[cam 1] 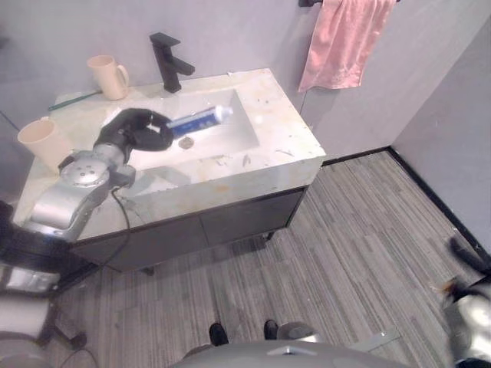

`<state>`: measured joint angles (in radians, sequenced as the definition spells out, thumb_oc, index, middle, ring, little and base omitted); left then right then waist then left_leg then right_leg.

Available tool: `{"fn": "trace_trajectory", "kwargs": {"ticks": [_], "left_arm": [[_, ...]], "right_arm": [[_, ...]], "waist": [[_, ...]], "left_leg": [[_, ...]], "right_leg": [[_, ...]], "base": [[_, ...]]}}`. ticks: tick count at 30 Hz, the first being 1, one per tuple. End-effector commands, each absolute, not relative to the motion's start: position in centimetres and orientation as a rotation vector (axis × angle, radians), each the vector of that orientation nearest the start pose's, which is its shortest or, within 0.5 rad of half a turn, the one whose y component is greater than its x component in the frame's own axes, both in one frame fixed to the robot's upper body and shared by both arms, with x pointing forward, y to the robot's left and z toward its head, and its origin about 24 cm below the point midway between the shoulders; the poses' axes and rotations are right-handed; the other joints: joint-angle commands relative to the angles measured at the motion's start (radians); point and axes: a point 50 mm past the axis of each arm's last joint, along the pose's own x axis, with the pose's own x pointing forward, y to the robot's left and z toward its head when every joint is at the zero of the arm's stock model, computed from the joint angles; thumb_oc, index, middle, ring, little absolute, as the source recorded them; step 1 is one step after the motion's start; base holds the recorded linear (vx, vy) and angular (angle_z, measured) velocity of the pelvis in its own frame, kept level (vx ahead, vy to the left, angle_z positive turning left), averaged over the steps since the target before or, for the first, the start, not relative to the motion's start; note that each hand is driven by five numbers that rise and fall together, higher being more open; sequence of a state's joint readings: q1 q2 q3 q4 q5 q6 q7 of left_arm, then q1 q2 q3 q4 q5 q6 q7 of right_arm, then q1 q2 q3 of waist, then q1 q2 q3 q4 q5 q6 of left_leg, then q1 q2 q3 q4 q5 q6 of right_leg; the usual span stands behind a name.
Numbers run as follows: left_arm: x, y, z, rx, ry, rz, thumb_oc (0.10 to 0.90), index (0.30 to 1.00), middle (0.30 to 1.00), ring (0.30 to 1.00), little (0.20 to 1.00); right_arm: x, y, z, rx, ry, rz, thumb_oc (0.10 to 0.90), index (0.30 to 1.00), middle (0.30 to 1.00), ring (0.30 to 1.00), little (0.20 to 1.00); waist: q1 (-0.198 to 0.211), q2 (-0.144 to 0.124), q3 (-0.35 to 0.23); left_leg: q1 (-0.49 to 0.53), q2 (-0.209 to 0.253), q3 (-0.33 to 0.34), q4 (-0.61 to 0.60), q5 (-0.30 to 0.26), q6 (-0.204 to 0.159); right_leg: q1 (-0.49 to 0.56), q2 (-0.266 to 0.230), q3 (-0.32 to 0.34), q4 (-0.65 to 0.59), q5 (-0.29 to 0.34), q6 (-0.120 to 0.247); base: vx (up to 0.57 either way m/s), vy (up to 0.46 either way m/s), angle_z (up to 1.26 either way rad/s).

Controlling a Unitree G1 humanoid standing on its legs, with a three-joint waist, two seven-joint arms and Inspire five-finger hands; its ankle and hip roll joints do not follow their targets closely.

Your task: Organize the bathroom.

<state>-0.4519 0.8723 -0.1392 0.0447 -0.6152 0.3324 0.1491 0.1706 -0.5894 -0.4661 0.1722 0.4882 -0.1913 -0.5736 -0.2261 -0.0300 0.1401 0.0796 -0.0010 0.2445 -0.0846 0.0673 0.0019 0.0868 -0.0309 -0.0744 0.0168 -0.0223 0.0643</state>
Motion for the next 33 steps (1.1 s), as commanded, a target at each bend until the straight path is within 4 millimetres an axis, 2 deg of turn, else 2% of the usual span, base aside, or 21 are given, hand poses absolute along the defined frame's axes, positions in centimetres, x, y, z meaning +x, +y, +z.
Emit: {"fn": "trace_trajectory", "kwargs": {"ticks": [1, 2, 3, 4, 5, 6, 7, 8, 9, 12, 15, 17, 23, 25, 33], "left_arm": [[31.4, 23.4, 25.3, 0.101, -0.478, 0.080, 0.400, 0.300, 0.300, 0.300, 0.300], [31.3, 23.3, 25.4, 0.086, -0.488, 0.077, 0.400, 0.300, 0.300, 0.300, 0.300], [31.4, 21.9, 25.2, 0.057, -0.515, 0.063, 0.400, 0.300, 0.300, 0.300, 0.300], [31.4, 21.5, 25.2, 0.045, -0.527, 0.064, 0.400, 0.300, 0.300, 0.300, 0.300], [31.4, 20.3, 25.1, 0.008, -0.542, 0.054, 0.400, 0.300, 0.300, 0.300, 0.300], [31.5, 20.0, 25.0, 0.001, -0.545, 0.052, 0.400, 0.300, 0.300, 0.300, 0.300], [31.6, 19.0, 24.6, -0.043, -0.554, 0.052, 0.400, 0.300, 0.300, 0.300, 0.300], [31.6, 18.9, 24.5, -0.053, -0.559, 0.055, 0.400, 0.300, 0.300, 0.300, 0.300], [31.7, 17.6, 23.6, -0.081, -0.554, 0.034, 0.400, 0.300, 0.300, 0.300, 0.300], [31.8, 15.9, 22.1, -0.148, -0.544, 0.010, 0.400, 0.300, 0.300, 0.300, 0.300], [31.6, 15.0, 21.3, -0.176, -0.546, -0.007, 0.400, 0.300, 0.300, 0.300, 0.300], [31.3, 13.6, 20.5, -0.206, -0.544, -0.035, 0.400, 0.300, 0.300, 0.300, 0.300], [31.0, 12.3, 19.9, -0.227, -0.548, -0.049, 0.400, 0.300, 0.300, 0.300, 0.300], [30.9, 12.2, 19.9, -0.239, -0.551, -0.051, 0.400, 0.300, 0.300, 0.300, 0.300], [31.2, 11.5, 20.0, -0.262, -0.527, -0.056, 0.400, 0.300, 0.300, 0.300, 0.300]], "right_arm": [[19.6, -36.1, 22.6, -0.265, -0.815, -0.843, 0.800, 0.900, 0.900, 0.900, 0.900], [19.7, -35.6, 23.1, -0.265, -0.854, -0.812, 0.800, 0.900, 0.900, 0.900, 0.900], [21.1, -33.0, 25.1, -0.263, -0.953, -0.685, 0.800, 0.900, 0.900, 0.900, 0.900], [21.5, -32.1, 25.8, -0.257, -0.985, -0.631, 0.800, 0.900, 0.900, 0.900, 0.900], [22.4, -29.6, 27.7, -0.238, -1.063, -0.474, 0.800, 0.900, 0.900, 0.900, 0.900], [22.7, -28.8, 28.2, -0.228, -1.081, -0.437, 0.800, 0.900, 0.900, 0.900, 0.900], [23.4, -26.5, 29.5, -0.163, -1.132, -0.294, 0.800, 0.900, 0.900, 0.900, 0.900], [23.5, -26.2, 29.7, -0.153, -1.137, -0.266, 0.800, 0.900, 0.900, 0.900, 0.900], [24.4, -23.9, 30.5, -0.099, -1.141, -0.105, 0.800, 0.900, 0.900, 0.900, 0.900], [25.7, -21.2, 31.3, -0.020, -1.110, 0.099, 0.800, 0.900, 0.900, 0.900, 0.900], [26.5, -19.9, 31.3, 0.036, -1.061, 0.213, 0.800, 0.900, 0.900, 0.900, 0.900], [27.3, -18.4, 31.1, 0.042, -1.001, 0.292, 0.800, 0.900, 0.900, 0.900, 0.900], [28.6, -18.1, 30.0, 0.091, -0.887, 0.353, 0.800, 0.900, 0.900, 0.900, 0.900], [29.0, -18.0, 29.0, 0.118, -0.825, 0.402, 0.800, 0.900, 0.900, 0.900, 0.900], [29.4, -16.8, 26.6, 0.136, -0.760, 0.500, 0.800, 0.900, 0.900, 0.900, 0.900]], "waist": [[0.008, 0.038, -0.069], [0.009, 0.038, -0.069], [0.021, 0.034, -0.074], [0.024, 0.032, -0.075], [0.033, 0.028, -0.079], [0.035, 0.027, -0.081], [0.043, 0.024, -0.086], [0.043, 0.025, -0.085], [0.056, 0.019, -0.092], [0.072, 0.015, -0.101], [0.082, 0.010, -0.104], [0.094, 0.004, -0.108], [0.099, -0.001, -0.111], [0.100, -0.003, -0.108], [0.093, -0.003, -0.105]], "left_leg": [[0.029, 0.033, -0.141, 0.025, -0.061, -0.036], [0.030, 0.032, -0.141, 0.023, -0.061, -0.035], [0.031, 0.030, -0.144, 0.019, -0.059, -0.034], [0.032, 0.029, -0.145, 0.018, -0.058, -0.033], [0.032, 0.026, -0.148, 0.014, -0.055, -0.030], [0.033, 0.026, -0.148, 0.013, -0.054, -0.030], [0.031, 0.026, -0.147, 0.009, -0.050, -0.029], [0.026, 0.027, -0.145, 0.012, -0.043, -0.028], [0.029, 0.026, -0.147, 0.009, -0.050, -0.027], [0.028, 0.024, -0.152, 0.007, -0.050, -0.025], [0.029, 0.024, -0.153, 0.007, -0.052, -0.026], [0.024, 0.022, -0.164, 0.002, -0.047, -0.025], [0.011, 0.020, -0.177, -0.003, -0.041, -0.028], [0.006, 0.016, -0.174, -0.003, -0.042, -0.024], [0.002, 0.010, -0.159, -0.003, -0.053, -0.015]], "right_leg": [[-0.030, 0.035, -0.086, 0.146, -0.129, 0.050], [-0.030, 0.035, -0.085, 0.146, -0.130, 0.050], [-0.031, 0.036, -0.085, 0.145, -0.129, 0.051], [-0.032, 0.036, -0.085, 0.144, -0.129, 0.051], [-0.034, 0.035, -0.085, 0.144, -0.128, 0.051], [-0.035, 0.034, -0.085, 0.144, -0.128, 0.051], [-0.038, 0.034, -0.086, 0.142, -0.126, 0.051], [-0.043, 0.034, -0.087, 0.143, -0.118, 0.050], [-0.042, 0.032, -0.090, 0.146, -0.129, 0.051], [-0.045, 0.028, -0.094, 0.150, -0.133, 0.051], [-0.045, 0.024, -0.099, 0.154, -0.137, 0.052], [-0.046, 0.019, -0.104, 0.154, -0.135, 0.053], [-0.061, 0.014, -0.104, 0.168, -0.124, 0.059], [-0.071, 0.008, -0.103, 0.181, -0.116, 0.065], [-0.091, -0.006, -0.092, 0.204, -0.102, 0.081]], "base": [[-0.03, 0.054, -0.14], [-0.05, 0.071, -0.17], [-0.04, 0.058, -0.15], [-0.07, 0.084, -0.15], [-0.05, 0.062, -0.12], [-0.07, 0.085, -0.08], [-0.07, 0.053, -0.03], [-0.06, 0.083, 0.02], [-0.04, 0.062, 0.02], [-0.02, 0.063, 0.04], [-0.02, 0.054, 0.06], [-0.02, 0.067, 0.11], [0.00, 0.047, 0.10], [0.00, 0.059, 0.05], [0.01, 0.043, 0.01]]}}
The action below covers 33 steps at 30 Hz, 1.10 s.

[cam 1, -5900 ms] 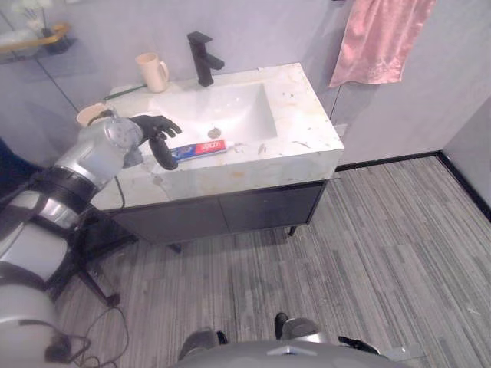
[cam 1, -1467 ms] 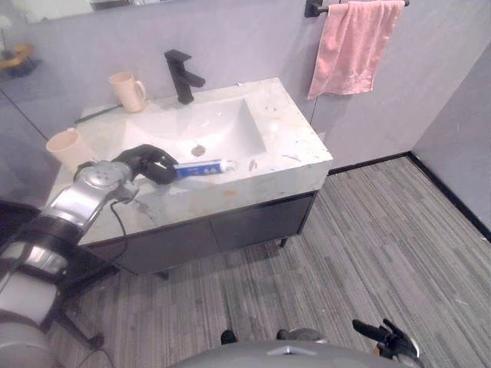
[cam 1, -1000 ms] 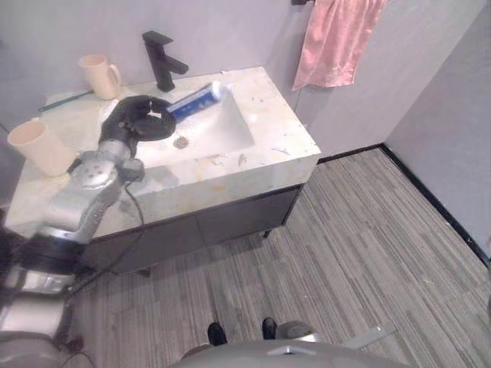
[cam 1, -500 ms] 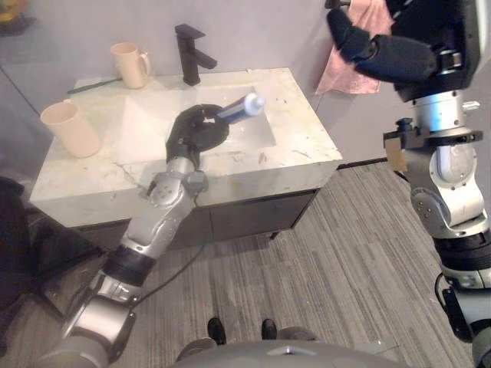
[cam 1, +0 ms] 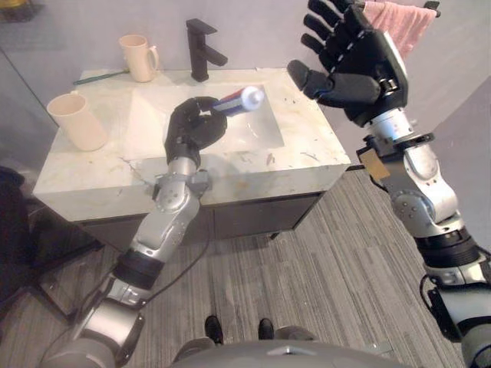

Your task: Organize the bathroom.

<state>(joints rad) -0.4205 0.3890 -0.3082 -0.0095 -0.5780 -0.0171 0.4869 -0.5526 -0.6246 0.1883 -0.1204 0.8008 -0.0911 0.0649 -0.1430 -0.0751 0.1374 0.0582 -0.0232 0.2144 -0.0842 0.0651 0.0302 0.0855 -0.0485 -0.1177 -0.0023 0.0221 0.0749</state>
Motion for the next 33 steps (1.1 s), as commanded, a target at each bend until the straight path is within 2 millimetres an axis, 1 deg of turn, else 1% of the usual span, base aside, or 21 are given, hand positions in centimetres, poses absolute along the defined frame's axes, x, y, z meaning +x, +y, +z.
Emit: {"fn": "trace_trajectory", "kwargs": {"ticks": [1, 4, 14, 24, 28, 33], "left_arm": [[31.2, 11.5, 19.9, -0.264, -0.519, -0.057, 0.400, 0.300, 0.300, 0.300, 0.300], [31.3, 11.3, 19.5, -0.279, -0.493, -0.052, 0.400, 0.300, 0.300, 0.300, 0.300], [32.0, 11.2, 17.6, -0.288, -0.367, -0.036, 0.400, 0.300, 0.300, 0.300, 0.300], [32.3, 11.5, 17.0, -0.295, -0.318, -0.007, 0.400, 0.300, 0.300, 0.300, 0.300], [32.3, 11.3, 16.9, -0.302, -0.312, -0.011, 0.400, 0.300, 0.300, 0.300, 0.300], [32.2, 11.0, 16.8, -0.302, -0.305, -0.019, 0.400, 0.300, 0.300, 0.300, 0.300]], "right_arm": [[29.5, -16.6, 26.3, 0.128, -0.752, 0.520, 0.800, 0.900, 0.900, 0.900, 0.900], [29.3, -16.4, 25.9, 0.111, -0.762, 0.548, 0.800, 0.900, 0.900, 0.900, 0.900], [27.9, -16.7, 25.9, 0.100, -0.851, 0.606, 0.800, 0.900, 0.900, 0.900, 0.900], [27.2, -16.5, 25.2, 0.106, -0.829, 0.685, 0.800, 0.900, 0.900, 0.900, 0.900], [27.2, -16.0, 23.9, 0.135, -0.777, 0.742, 0.800, 0.900, 0.900, 0.900, 0.900], [27.0, -15.0, 23.0, 0.123, -0.747, 0.788, 0.800, 0.900, 0.900, 0.900, 0.900]], "waist": [[0.010, 0.042, -0.102], [0.008, 0.044, -0.102], [-0.007, 0.045, -0.100], [-0.020, 0.048, -0.105], [-0.021, 0.050, -0.104], [-0.018, 0.048, -0.103]], "left_leg": [[0.024, 0.032, -0.125, -0.003, -0.052, -0.042], [0.025, 0.032, -0.111, -0.003, -0.056, -0.038], [0.034, 0.040, -0.061, -0.003, -0.067, -0.029], [0.040, 0.042, -0.036, -0.003, -0.074, -0.024], [0.043, 0.043, -0.031, -0.002, -0.076, -0.021], [0.046, 0.044, -0.027, -0.002, -0.076, -0.020]], "right_leg": [[-0.090, 0.010, -0.049, 0.223, -0.145, 0.073], [-0.091, 0.007, -0.047, 0.225, -0.143, 0.078], [-0.096, -0.001, -0.041, 0.234, -0.144, 0.093], [-0.096, -0.005, -0.032, 0.242, -0.144, 0.104], [-0.097, -0.007, -0.034, 0.246, -0.146, 0.105], [-0.094, -0.009, -0.040, 0.244, -0.145, 0.108]], "base": [[0.04, 0.036, 0.00], [0.03, 0.030, 0.01], [0.00, 0.000, 0.00], [0.01, -0.004, -0.04], [0.00, 0.000, 0.00], [0.00, 0.000, 0.00]]}}
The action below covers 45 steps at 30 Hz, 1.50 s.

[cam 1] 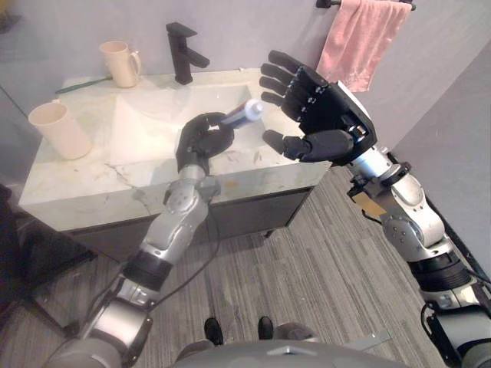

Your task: Organize the bathroom.

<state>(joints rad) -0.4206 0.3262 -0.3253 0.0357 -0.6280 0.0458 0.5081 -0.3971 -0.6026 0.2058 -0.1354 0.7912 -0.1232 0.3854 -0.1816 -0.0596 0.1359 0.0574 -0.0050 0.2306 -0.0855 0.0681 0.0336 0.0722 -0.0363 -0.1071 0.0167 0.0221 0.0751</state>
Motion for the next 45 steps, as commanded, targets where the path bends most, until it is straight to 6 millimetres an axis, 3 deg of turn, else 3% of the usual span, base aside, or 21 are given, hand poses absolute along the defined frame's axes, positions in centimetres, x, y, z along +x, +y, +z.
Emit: {"fn": "trace_trajectory", "kwargs": {"ticks": [1, 26, 36, 45], "left_arm": [[32.2, 10.9, 16.8, -0.302, -0.304, -0.020, 0.400, 0.300, 0.300, 0.300, 0.300], [31.8, 9.7, 16.4, -0.306, -0.272, -0.094, 0.400, 0.300, 0.300, 0.300, 0.300], [31.7, 9.7, 16.5, -0.317, -0.272, -0.093, 0.400, 0.300, 0.300, 0.300, 0.300], [31.7, 10.0, 16.5, -0.326, -0.273, -0.085, 0.400, 0.300, 0.300, 0.300, 0.300]], "right_arm": [[27.0, -14.8, 22.8, 0.119, -0.740, 0.797, 0.800, 0.900, 0.900, 0.900, 0.900], [28.7, -11.9, 21.0, 0.020, -0.710, 0.786, 0.800, 0.900, 0.900, 0.900, 0.900], [28.5, -12.1, 20.6, -0.128, -0.810, 0.636, 0.800, 0.900, 0.900, 0.900, 0.900], [28.4, -12.3, 20.0, -0.121, -0.810, 0.613, 0.800, 0.900, 0.900, 0.900, 0.900]], "waist": [[0.021, 0.032, -0.102], [0.062, 0.039, -0.102], [0.062, 0.048, -0.098], [0.060, 0.054, -0.098]], "left_leg": [[0.046, 0.026, -0.042, -0.001, -0.079, -0.023], [0.046, 0.019, -0.064, 0.009, -0.080, -0.026], [0.052, 0.017, -0.062, 0.010, -0.084, -0.021], [0.055, 0.016, -0.060, 0.009, -0.088, -0.020]], "right_leg": [[-0.079, -0.022, -0.052, 0.222, -0.146, 0.108], [-0.062, -0.025, -0.061, 0.205, -0.145, 0.107], [-0.065, -0.027, -0.061, 0.214, -0.142, 0.110], [-0.066, -0.028, -0.055, 0.216, -0.144, 0.113]], "base": [[0.00, 0.000, 0.00], [0.00, -0.001, 0.01], [0.00, 0.001, 0.02], [0.00, 0.000, 0.00]]}}
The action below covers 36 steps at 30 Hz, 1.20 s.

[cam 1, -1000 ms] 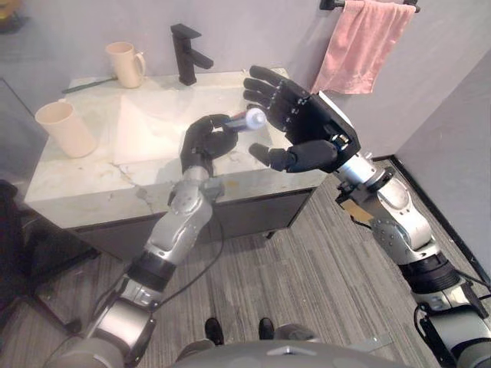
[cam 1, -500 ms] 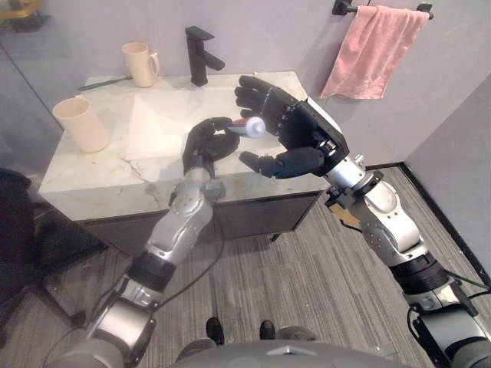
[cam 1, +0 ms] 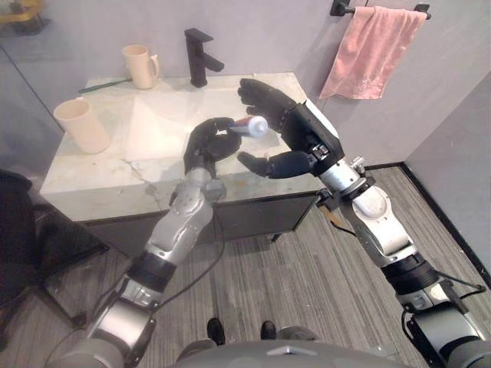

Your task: Organize the bathroom.

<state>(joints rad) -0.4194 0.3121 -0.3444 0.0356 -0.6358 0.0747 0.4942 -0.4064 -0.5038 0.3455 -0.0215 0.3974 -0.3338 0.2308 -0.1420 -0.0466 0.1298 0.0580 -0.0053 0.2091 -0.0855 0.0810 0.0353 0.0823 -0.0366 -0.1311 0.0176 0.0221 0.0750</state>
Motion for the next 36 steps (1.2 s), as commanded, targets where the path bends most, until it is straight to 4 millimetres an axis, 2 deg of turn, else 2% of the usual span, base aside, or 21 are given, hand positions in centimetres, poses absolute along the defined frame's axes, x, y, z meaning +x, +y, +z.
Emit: {"fn": "trace_trajectory", "kwargs": {"ticks": [1, 5, 6, 7, 8, 9, 10, 25, 26, 27, 28, 30, 36], "left_arm": [[31.7, 10.0, 16.5, -0.325, -0.273, -0.085, 0.400, 0.300, 0.300, 0.300, 0.300], [31.6, 10.0, 16.4, -0.323, -0.264, -0.085, 0.400, 0.300, 0.300, 0.300, 0.300], [31.6, 10.0, 16.4, -0.324, -0.263, -0.086, 0.400, 0.300, 0.300, 0.300, 0.300], [31.6, 10.0, 16.3, -0.325, -0.261, -0.087, 0.400, 0.300, 0.300, 0.300, 0.300], [31.6, 10.0, 16.2, -0.326, -0.260, -0.088, 0.400, 0.300, 0.300, 0.300, 0.300], [31.6, 10.0, 16.2, -0.327, -0.260, -0.088, 0.400, 0.300, 0.300, 0.300, 0.300], [31.5, 10.0, 16.2, -0.327, -0.260, -0.088, 0.400, 0.300, 0.300, 0.300, 0.300], [31.4, 10.0, 16.0, -0.329, -0.252, -0.085, 0.400, 0.300, 0.300, 0.300, 0.300], [31.4, 10.1, 15.9, -0.329, -0.253, -0.078, 0.430, 0.345, 0.345, 0.345, 0.345], [31.4, 10.1, 16.0, -0.327, -0.255, -0.075, 0.532, 0.498, 0.498, 0.498, 0.498], [31.4, 10.1, 16.0, -0.325, -0.262, -0.070, 0.664, 0.695, 0.695, 0.695, 0.695], [31.3, 10.3, 16.2, -0.307, -0.282, -0.053, 0.800, 0.900, 0.900, 0.900, 0.900], [31.0, 10.8, 17.3, -0.259, -0.354, -0.027, 0.800, 0.900, 0.900, 0.900, 0.900]], "right_arm": [[28.4, -12.3, 20.0, -0.120, -0.810, 0.612, 0.800, 0.900, 0.900, 0.900, 0.900], [28.3, -12.4, 20.1, -0.103, -0.821, 0.609, 0.800, 0.900, 0.900, 0.900, 0.900], [28.2, -12.3, 20.3, -0.102, -0.829, 0.609, 0.632, 0.648, 0.648, 0.648, 0.648], [28.3, -12.4, 20.4, -0.104, -0.832, 0.610, 0.565, 0.547, 0.547, 0.547, 0.547], [28.3, -12.4, 20.4, -0.107, -0.832, 0.610, 0.527, 0.491, 0.491, 0.491, 0.491], [28.3, -12.4, 20.4, -0.107, -0.832, 0.610, 0.420, 0.331, 0.331, 0.331, 0.331], [28.3, -12.4, 20.4, -0.107, -0.827, 0.613, 0.400, 0.300, 0.300, 0.300, 0.300], [28.4, -12.5, 20.2, -0.101, -0.820, 0.595, 0.400, 0.300, 0.300, 0.300, 0.300], [28.3, -12.6, 20.3, -0.103, -0.828, 0.590, 0.400, 0.300, 0.300, 0.300, 0.300], [28.3, -12.6, 20.4, -0.104, -0.832, 0.587, 0.400, 0.300, 0.300, 0.300, 0.300], [28.3, -12.6, 20.6, -0.110, -0.845, 0.577, 0.400, 0.300, 0.300, 0.300, 0.300], [28.2, -12.8, 21.0, -0.128, -0.870, 0.556, 0.400, 0.300, 0.300, 0.300, 0.300], [28.1, -13.4, 23.4, -0.176, -0.966, 0.497, 0.400, 0.300, 0.300, 0.300, 0.300]], "waist": [[0.021, 0.041, -0.093], [0.023, 0.040, -0.094], [0.023, 0.040, -0.093], [0.023, 0.040, -0.093], [0.023, 0.039, -0.092], [0.023, 0.039, -0.092], [0.023, 0.039, -0.093], [0.025, 0.040, -0.095], [0.025, 0.040, -0.096], [0.024, 0.040, -0.096], [0.024, 0.040, -0.096], [0.026, 0.039, -0.096], [0.035, 0.034, -0.097]], "left_leg": [[0.054, 0.017, -0.039, 0.009, -0.101, -0.021], [0.053, 0.017, -0.040, 0.009, -0.099, -0.021], [0.052, 0.017, -0.041, 0.010, -0.100, -0.021], [0.052, 0.017, -0.041, 0.010, -0.100, -0.021], [0.053, 0.017, -0.042, 0.011, -0.101, -0.021], [0.053, 0.017, -0.042, 0.011, -0.101, -0.022], [0.053, 0.016, -0.043, 0.011, -0.102, -0.021], [0.056, 0.017, -0.040, 0.010, -0.104, -0.019], [0.056, 0.017, -0.039, 0.011, -0.105, -0.020], [0.056, 0.017, -0.039, 0.012, -0.105, -0.020], [0.057, 0.017, -0.038, 0.012, -0.105, -0.020], [0.058, 0.018, -0.038, 0.013, -0.106, -0.020], [0.057, 0.019, -0.045, 0.014, -0.106, -0.024]], "right_leg": [[-0.075, -0.028, -0.032, 0.215, -0.144, 0.113], [-0.075, -0.027, -0.030, 0.213, -0.142, 0.113], [-0.076, -0.027, -0.029, 0.214, -0.142, 0.113], [-0.076, -0.027, -0.028, 0.216, -0.142, 0.113], [-0.076, -0.027, -0.027, 0.216, -0.142, 0.113], [-0.076, -0.027, -0.027, 0.216, -0.142, 0.113], [-0.077, -0.027, -0.027, 0.218, -0.142, 0.113], [-0.074, -0.029, -0.030, 0.212, -0.142, 0.113], [-0.073, -0.029, -0.030, 0.211, -0.143, 0.112], [-0.072, -0.029, -0.029, 0.211, -0.144, 0.112], [-0.071, -0.028, -0.028, 0.210, -0.144, 0.112], [-0.069, -0.027, -0.027, 0.208, -0.146, 0.111], [-0.066, -0.022, -0.027, 0.207, -0.152, 0.106]], "base": [[0.00, 0.000, 0.00], [0.00, 0.000, 0.00], [0.00, 0.000, 0.00], [0.00, 0.000, 0.00], [0.00, 0.000, 0.00], [0.00, 0.000, 0.00], [0.00, 0.000, 0.00], [0.00, 0.000, 0.00], [0.00, 0.000, 0.00], [0.00, 0.000, 0.00], [0.00, 0.000, 0.00], [0.00, 0.000, 0.00], [-0.04, -0.012, 0.00]]}}
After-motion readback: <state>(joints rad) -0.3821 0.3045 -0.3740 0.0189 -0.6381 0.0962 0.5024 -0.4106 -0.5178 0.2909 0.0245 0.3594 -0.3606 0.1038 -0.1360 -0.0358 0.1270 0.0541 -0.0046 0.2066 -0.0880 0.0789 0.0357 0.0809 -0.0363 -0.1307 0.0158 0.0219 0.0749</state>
